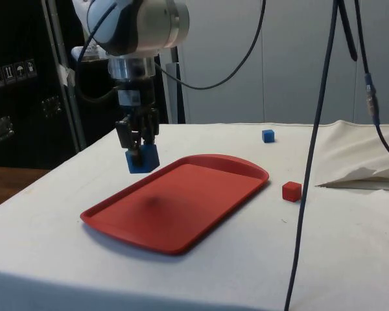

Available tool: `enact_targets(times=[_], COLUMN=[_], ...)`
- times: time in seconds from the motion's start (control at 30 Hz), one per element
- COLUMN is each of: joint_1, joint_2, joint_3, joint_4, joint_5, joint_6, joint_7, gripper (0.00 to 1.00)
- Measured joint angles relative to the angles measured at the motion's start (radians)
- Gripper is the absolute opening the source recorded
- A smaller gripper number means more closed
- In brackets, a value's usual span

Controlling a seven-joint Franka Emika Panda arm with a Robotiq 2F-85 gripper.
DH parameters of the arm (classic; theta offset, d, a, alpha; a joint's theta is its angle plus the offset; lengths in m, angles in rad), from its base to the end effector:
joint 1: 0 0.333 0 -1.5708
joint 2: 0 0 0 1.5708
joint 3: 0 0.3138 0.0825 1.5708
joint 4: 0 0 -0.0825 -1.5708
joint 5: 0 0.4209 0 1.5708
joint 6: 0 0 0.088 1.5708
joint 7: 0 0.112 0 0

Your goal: Pick up the largest block and place it onto the tray.

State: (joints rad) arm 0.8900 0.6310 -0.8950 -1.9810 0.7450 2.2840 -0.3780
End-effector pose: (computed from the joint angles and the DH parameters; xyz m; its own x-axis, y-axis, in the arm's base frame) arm 0.6277 0.0226 0.2143 0.9986 -0.0509 0.0143 -0.0499 -0.9968 -0.0630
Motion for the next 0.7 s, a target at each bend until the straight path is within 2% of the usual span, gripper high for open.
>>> enact_targets(times=[0.23, 0.7], joint_1=[-0.002, -0.024], joint_2=[-0.036, -0.122], joint_3=[0.02, 0.078], joint_4=[-0.047, -0.157], joint_5=[-0.013, -0.043], joint_6=[0.041, 0.154], joint_7=[-0.001, -0.006], gripper=[0.01, 0.01])
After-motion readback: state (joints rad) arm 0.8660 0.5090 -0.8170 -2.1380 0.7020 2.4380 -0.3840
